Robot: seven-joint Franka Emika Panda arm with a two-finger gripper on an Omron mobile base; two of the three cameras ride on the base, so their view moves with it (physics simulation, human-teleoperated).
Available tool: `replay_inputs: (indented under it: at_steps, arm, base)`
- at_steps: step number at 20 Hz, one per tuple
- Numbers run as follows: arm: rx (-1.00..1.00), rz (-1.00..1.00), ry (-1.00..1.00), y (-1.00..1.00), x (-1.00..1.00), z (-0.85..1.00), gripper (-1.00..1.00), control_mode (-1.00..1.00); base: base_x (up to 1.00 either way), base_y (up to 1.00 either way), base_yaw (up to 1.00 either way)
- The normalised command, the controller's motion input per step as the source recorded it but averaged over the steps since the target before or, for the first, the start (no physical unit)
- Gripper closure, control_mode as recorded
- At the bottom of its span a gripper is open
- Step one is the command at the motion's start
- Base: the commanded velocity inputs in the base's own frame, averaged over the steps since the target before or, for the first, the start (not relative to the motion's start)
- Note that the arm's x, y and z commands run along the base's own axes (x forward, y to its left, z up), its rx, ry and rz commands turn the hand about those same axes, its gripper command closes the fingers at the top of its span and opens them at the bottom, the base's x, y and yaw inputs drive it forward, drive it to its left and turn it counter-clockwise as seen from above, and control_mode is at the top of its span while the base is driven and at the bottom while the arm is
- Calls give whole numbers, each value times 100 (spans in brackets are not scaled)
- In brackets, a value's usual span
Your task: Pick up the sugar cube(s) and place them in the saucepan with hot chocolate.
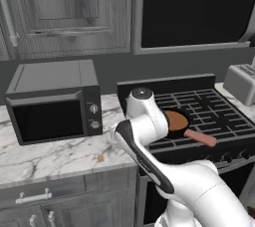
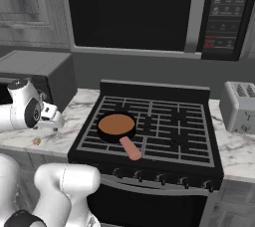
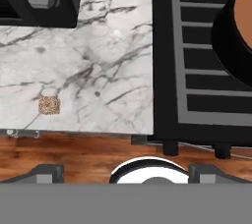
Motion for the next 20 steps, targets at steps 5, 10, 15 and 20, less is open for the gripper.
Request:
replay_inputs:
  at_steps: [5,10,15,20]
  arm:
    - [0,-21,4,33,0,-7,-100,-100]
    - [0,-17,0,49,1,-15,-100,-100]
    - [9,-2,0,32,14,-25,-100,-100]
    - [12,7,-3,2,14,-15,-100,-100]
  base:
    - [0,0,0]
    - [0,0,0]
    - [0,0,0]
    - [0,0,0]
